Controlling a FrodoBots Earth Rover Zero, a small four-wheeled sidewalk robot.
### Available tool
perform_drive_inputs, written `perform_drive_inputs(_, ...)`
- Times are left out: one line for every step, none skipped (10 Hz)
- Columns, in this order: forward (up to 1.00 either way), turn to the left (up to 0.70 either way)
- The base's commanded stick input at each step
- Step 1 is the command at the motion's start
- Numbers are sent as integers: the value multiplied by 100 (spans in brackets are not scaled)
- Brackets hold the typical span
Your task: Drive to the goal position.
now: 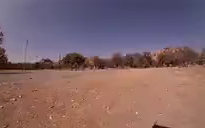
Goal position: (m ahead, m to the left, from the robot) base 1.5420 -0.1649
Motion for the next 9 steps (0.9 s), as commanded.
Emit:
perform_drive_inputs(50, 50)
perform_drive_inputs(50, 50)
perform_drive_inputs(50, 50)
perform_drive_inputs(50, 50)
perform_drive_inputs(50, 50)
perform_drive_inputs(50, 50)
perform_drive_inputs(50, 50)
perform_drive_inputs(50, 50)
perform_drive_inputs(50, 50)
